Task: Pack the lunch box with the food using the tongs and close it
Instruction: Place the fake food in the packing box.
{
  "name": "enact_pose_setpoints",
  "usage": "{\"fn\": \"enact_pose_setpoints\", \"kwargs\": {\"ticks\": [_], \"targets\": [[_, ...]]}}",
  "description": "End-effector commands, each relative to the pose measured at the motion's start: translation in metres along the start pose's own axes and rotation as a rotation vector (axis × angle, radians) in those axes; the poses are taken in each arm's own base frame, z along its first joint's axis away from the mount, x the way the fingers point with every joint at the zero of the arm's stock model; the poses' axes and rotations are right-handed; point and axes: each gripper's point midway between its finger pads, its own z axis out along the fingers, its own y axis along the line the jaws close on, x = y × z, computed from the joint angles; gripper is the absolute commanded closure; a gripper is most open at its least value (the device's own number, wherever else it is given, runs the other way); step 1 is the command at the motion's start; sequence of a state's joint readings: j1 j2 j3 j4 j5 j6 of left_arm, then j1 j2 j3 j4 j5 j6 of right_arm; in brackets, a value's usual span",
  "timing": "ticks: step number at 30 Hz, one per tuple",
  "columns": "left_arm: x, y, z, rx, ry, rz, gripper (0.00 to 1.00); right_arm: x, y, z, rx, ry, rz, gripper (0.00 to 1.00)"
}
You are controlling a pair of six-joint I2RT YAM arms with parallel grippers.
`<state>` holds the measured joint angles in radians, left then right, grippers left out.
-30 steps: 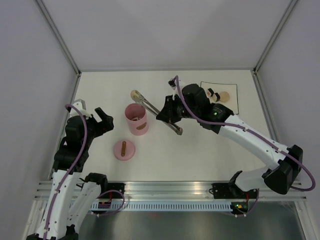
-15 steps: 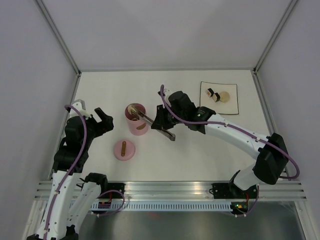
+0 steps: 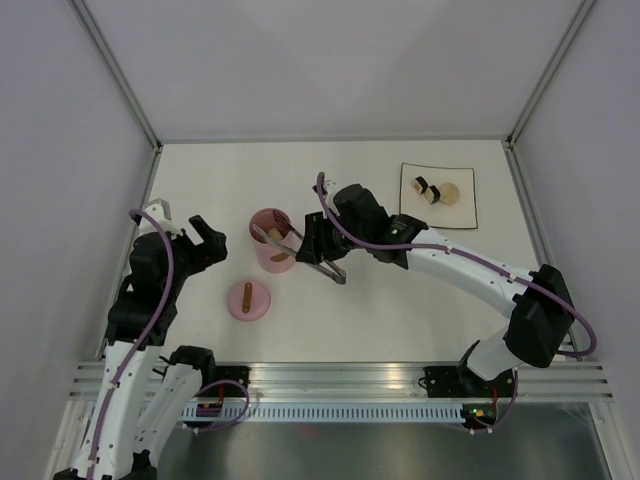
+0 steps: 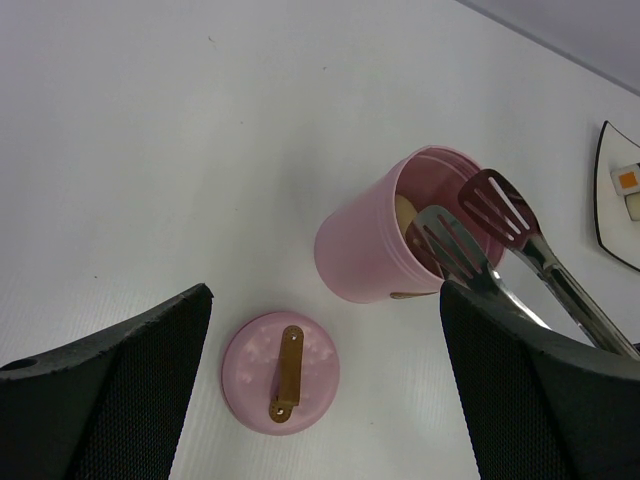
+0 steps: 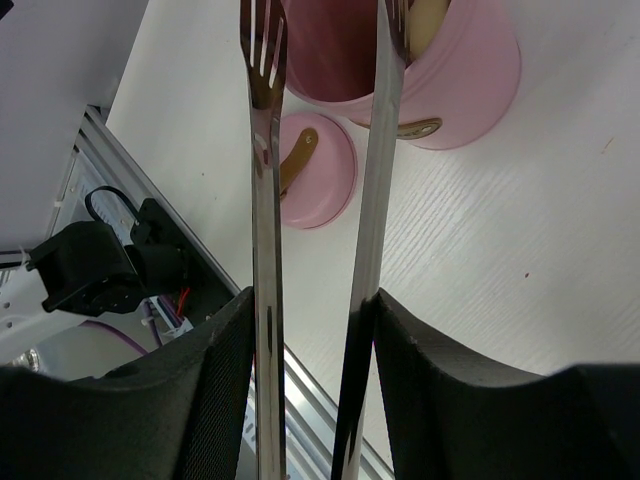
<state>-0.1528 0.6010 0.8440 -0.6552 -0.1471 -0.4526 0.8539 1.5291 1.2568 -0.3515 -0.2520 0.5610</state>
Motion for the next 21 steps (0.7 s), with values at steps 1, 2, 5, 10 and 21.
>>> {"fn": "enact_pose_setpoints", "kwargs": {"ticks": [1,2,5,10,21], "targets": [[-0.006,-0.003,0.001,0.021,-0.026,0.025,0.0,-0.027,0.018,-0.011,-0.033,-0.085,-0.03,0.45],[-0.005,-0.003,0.001,0.021,-0.025,0.025,0.0,-0.031,0.017,-0.012,-0.022,-0.097,-0.033,0.45],[-0.006,-0.003,0.0,0.023,-0.029,0.024,0.0,-0.044,0.016,-0.018,0.007,-0.148,-0.04,0.45],[-0.006,-0.004,0.0,0.025,-0.03,0.024,0.0,-0.078,0.008,-0.045,0.029,-0.267,0.005,0.46],[-0.007,-0.005,-0.002,0.033,-0.036,0.023,0.0,-0.092,-0.163,-0.136,0.5,-0.499,0.211,0.5]]}}
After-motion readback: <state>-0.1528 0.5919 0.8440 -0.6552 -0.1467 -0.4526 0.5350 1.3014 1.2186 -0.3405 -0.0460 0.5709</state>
